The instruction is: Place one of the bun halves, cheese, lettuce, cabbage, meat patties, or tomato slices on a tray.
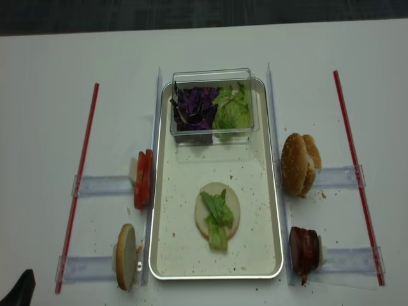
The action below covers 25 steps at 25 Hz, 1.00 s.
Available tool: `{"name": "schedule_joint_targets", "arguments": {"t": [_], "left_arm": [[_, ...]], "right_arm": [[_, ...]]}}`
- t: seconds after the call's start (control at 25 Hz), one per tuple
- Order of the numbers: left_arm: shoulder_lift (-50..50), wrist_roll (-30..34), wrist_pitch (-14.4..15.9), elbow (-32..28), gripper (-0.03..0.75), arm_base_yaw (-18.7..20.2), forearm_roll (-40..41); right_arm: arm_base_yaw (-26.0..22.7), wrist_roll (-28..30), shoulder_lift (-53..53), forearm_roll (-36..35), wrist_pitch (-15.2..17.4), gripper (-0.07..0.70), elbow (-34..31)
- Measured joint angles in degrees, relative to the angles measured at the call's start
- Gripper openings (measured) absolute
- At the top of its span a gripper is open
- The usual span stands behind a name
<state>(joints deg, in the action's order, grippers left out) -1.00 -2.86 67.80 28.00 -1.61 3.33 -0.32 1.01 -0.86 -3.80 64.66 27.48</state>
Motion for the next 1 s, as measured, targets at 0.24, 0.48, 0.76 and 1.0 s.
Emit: {"name": "schedule_joint_targets", "arguments": {"t": [0.24, 0.48, 0.76, 1.0], "left_arm": [[0.0, 0.0, 0.0, 0.0, 0.689, 0.0, 0.0], [0.0, 0.0, 0.0, 0.0, 0.689, 0.0, 0.0], [0.0, 0.0, 0.0, 0.0, 0.689, 0.0, 0.0], [0.0, 0.0, 0.0, 0.0, 0.689, 0.0, 0.0]], "right_arm": [[0.0, 0.0, 0.0, 0.2, 0.0, 0.644, 0.0], [0.0, 0.0, 0.0, 0.2, 0.0, 0.603, 0.0], [0.0, 0.0, 0.0, 0.2, 0.0, 0.525, 0.0], [0.0, 0.0, 0.0, 0.2, 0.0, 0.464, 0.0]]}}
